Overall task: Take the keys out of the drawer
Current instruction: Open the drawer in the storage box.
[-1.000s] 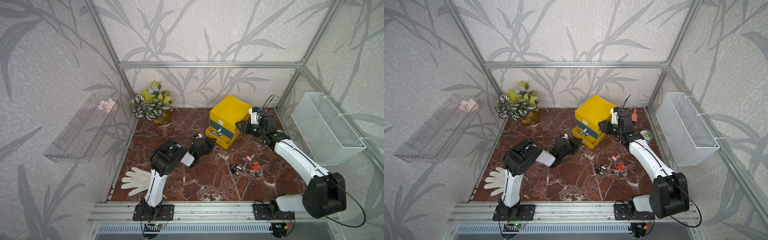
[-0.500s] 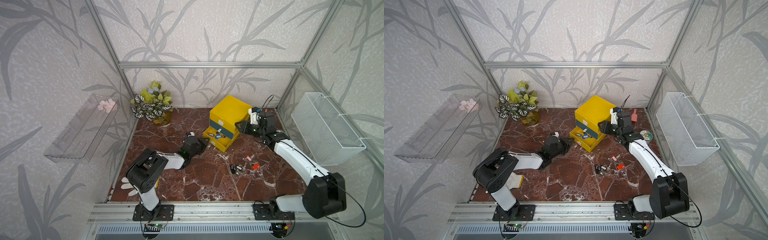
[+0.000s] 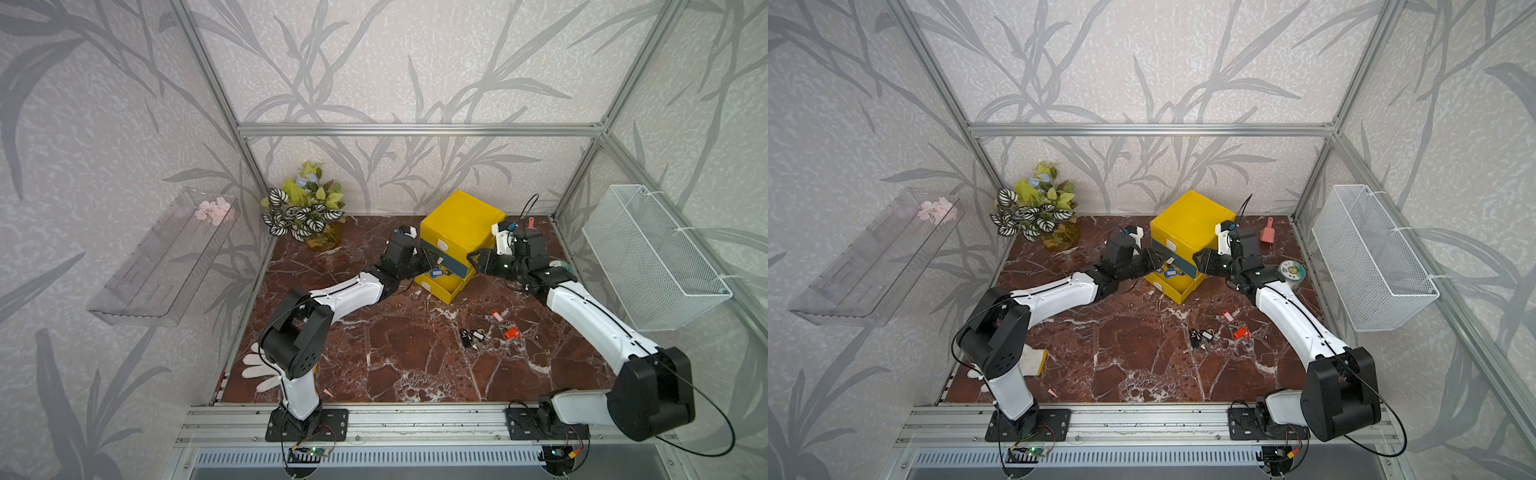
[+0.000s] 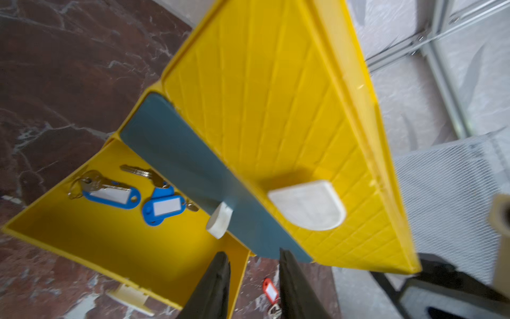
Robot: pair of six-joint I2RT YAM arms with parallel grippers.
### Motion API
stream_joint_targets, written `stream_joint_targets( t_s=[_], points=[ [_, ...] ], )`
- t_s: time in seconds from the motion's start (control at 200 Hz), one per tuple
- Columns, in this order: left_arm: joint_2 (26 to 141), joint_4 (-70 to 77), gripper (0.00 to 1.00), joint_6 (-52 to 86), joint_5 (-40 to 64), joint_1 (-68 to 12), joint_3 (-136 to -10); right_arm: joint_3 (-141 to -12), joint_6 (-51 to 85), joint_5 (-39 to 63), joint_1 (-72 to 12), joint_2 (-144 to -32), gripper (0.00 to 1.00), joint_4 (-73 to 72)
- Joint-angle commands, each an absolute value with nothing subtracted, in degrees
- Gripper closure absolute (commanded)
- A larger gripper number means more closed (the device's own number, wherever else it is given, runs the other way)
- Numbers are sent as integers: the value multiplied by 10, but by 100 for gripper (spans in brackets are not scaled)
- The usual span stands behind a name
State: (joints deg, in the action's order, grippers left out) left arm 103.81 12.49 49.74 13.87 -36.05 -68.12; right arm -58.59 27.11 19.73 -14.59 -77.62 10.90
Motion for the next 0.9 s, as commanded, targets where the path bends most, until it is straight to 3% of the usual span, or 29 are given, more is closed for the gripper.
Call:
stream_joint_targets(
  t_s=[0.0,0.215,0.39,0.895],
  points=[
    [1066,79,67,436,140,-374,-690,-584,260,189,-146,-756,51,116],
    [1113,60,66,392,149,-381,-725,-588,260,185,-146,-752,51,123],
    [1141,-39,66,335,141,-385,-771,-577,264,187,-146,-743,51,113],
    [1106,-156,67,275,65,-387,-756,-576,252,189,-146,-730,51,117]
  ],
)
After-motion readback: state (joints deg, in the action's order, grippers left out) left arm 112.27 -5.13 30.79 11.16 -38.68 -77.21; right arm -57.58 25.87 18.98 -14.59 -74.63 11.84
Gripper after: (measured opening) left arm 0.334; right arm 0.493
